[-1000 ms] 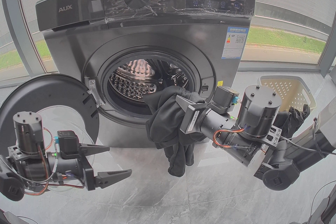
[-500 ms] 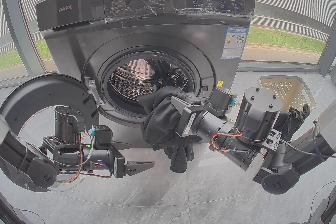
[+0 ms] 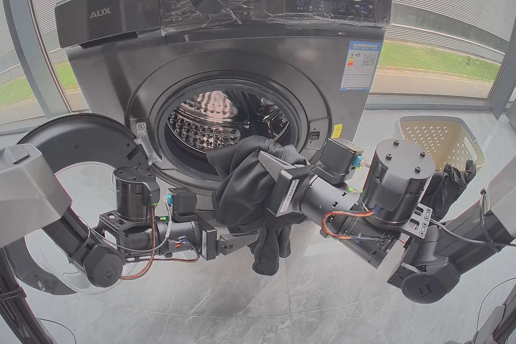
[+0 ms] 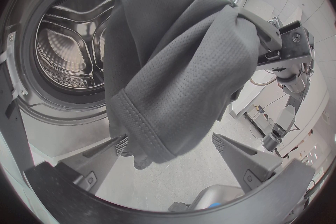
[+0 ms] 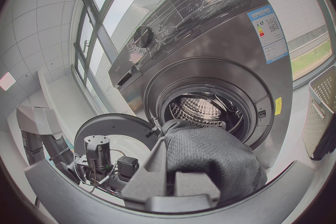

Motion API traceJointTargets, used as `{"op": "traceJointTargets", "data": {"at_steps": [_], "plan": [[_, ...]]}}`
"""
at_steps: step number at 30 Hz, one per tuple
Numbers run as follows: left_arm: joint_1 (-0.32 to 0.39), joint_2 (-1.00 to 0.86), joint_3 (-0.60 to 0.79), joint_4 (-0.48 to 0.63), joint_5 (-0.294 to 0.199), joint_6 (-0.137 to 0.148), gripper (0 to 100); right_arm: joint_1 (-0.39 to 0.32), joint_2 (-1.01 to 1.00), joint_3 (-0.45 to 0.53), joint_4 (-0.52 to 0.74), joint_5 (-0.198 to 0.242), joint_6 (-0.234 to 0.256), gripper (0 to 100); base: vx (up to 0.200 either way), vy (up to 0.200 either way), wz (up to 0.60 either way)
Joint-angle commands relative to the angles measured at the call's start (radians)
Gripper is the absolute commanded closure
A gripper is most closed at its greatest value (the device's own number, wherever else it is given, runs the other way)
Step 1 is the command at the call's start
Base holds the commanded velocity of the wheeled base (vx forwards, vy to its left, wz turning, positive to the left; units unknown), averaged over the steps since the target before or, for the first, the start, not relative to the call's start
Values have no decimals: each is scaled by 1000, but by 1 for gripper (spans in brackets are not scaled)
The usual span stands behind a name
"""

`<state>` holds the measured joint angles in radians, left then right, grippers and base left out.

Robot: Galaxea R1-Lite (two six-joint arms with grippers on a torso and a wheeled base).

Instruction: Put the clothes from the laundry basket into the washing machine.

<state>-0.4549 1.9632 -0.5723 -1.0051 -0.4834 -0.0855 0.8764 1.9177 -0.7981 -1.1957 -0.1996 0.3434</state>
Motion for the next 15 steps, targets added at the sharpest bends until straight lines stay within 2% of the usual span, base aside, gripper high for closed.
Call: {"op": "traceJointTargets", "data": {"at_steps": [1, 4, 8, 12, 13, 15], "plan": [[-11, 46, -15, -35, 0, 0, 0, 1, 0, 8, -8, 0, 0, 100, 0, 0, 0], [-19, 62, -18, -96, 11, -5, 0, 1, 1, 25, -25, 0, -1, 100, 0, 0, 0], [-21, 100, -38, -196, 82, -11, 0, 1, 3, 36, -28, 0, -1, 100, 0, 0, 0], [-25, 108, -32, -245, 91, -33, 0, 1, 3, 33, -28, 0, -1, 100, 0, 0, 0], [-28, 108, -31, -245, 91, -37, 100, 0, 3, 33, -28, 0, -1, 100, 0, 0, 0], [-31, 108, -27, -248, 91, -39, 100, 1, 3, 33, -28, 0, -1, 100, 0, 0, 0]]}}
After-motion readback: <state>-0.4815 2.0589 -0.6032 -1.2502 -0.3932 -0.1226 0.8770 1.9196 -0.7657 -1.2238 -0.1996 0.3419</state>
